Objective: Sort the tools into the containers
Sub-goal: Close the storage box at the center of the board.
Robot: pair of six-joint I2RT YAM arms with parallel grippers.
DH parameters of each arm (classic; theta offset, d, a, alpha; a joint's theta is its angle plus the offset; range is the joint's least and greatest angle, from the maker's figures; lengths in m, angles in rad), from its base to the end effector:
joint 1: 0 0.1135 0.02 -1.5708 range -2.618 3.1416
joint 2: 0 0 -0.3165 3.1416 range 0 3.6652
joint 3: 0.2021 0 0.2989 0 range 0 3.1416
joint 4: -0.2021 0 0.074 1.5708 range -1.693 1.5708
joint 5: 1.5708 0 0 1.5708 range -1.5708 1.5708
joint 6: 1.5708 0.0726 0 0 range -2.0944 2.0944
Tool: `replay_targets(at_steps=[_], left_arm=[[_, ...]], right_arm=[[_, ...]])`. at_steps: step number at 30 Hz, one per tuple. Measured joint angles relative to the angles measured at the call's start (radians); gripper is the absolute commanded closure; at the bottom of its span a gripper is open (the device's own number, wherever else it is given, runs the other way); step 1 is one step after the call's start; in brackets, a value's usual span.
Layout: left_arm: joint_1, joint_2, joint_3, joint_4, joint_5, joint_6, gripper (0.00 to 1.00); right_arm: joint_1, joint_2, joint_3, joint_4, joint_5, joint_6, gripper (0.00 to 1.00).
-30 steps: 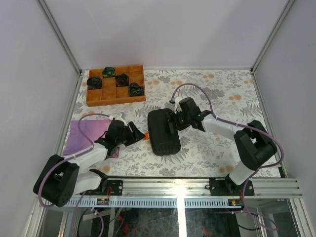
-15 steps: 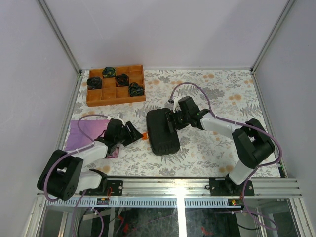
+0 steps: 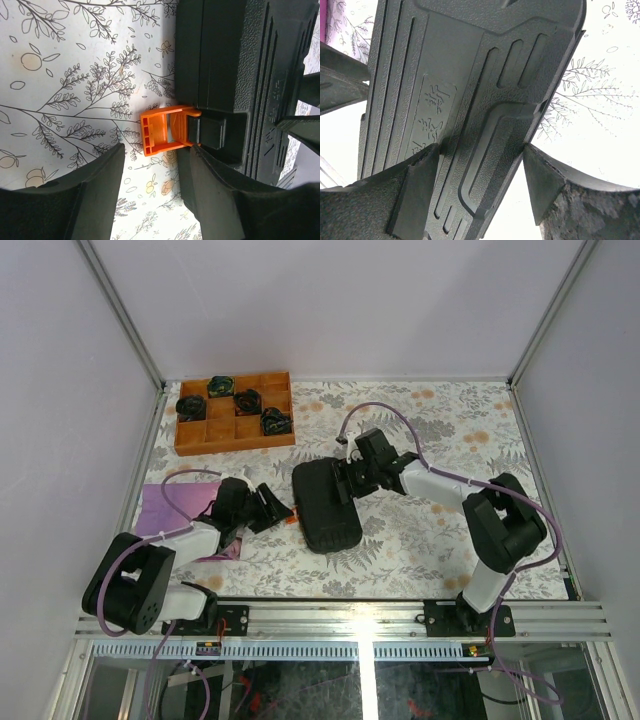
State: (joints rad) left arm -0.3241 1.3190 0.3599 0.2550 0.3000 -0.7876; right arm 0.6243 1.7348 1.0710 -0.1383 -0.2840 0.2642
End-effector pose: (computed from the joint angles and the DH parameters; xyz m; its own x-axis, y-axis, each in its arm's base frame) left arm 0.2469 -0.1056 0.1219 -0.7999 -0.4455 -0.4022 -0.0696 0.7344 -0.6751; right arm 0.3444 0.2732 0.1893 -0.7508 -0.2319 -0.6185 -0.5419 0.7517 0.3760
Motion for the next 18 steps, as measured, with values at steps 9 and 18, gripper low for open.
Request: replay_targets(at_steps=[9,18], left_arm=[[0.004,0.011,0.000,0.007,0.001,-0.008,0.50],[0.006,0.059,0.000,0.066,0.008,-0.029,0.62]], right_arm=[[0.000,0.026,0.037,-0.027,-0.006,-0.003,0.27],[0.000,0.026,0.037,-0.026,-0.006,-0.002,0.28]])
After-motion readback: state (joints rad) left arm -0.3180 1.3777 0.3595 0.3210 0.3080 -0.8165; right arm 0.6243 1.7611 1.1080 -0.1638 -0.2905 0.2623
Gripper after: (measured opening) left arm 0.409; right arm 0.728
